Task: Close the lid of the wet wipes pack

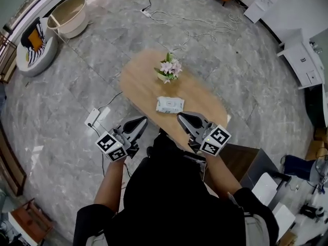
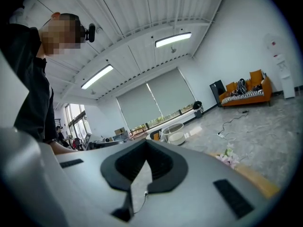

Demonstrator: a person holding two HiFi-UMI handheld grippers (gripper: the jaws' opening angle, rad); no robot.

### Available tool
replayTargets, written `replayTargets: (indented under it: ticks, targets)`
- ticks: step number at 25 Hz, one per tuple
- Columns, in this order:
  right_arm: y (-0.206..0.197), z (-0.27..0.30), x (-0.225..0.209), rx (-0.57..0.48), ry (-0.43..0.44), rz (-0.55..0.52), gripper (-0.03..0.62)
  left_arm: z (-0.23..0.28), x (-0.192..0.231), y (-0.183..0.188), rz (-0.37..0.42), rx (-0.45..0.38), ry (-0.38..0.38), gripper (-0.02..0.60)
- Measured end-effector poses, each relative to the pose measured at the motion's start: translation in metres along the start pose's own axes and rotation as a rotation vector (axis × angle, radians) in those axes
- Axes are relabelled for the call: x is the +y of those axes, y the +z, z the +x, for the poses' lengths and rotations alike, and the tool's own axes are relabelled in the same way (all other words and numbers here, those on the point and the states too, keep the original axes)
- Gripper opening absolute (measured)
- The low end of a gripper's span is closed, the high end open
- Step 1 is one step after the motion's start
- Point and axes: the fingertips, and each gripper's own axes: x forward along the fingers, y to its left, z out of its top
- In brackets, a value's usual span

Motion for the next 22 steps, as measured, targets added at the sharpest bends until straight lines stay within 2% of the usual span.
replayTargets:
  ticks: [6,11,18,22]
  targets:
    - [0.011,0.022,-0.055,0.022,0.015,0.007,0.011,0.054,0.036,0.016,-0.002,0.033,-0.004,0.017]
    - [0.015,0.035,-0.102,0.045,0.021,0.011,0.011,0.089,0.062,0.015,-0.009,0.067,0.007,0.017]
    - [0.000,0.043,-0.148,0.078,0.037,0.072,0.011,0.114,0.103,0.002,-0.036,0.106,0.071,0.017]
    - [-0.016,0.043,-0.169,0.089,0.050,0.077,0.011,0.129,0.121,-0.008,-0.018,0.124,0.096,0.017]
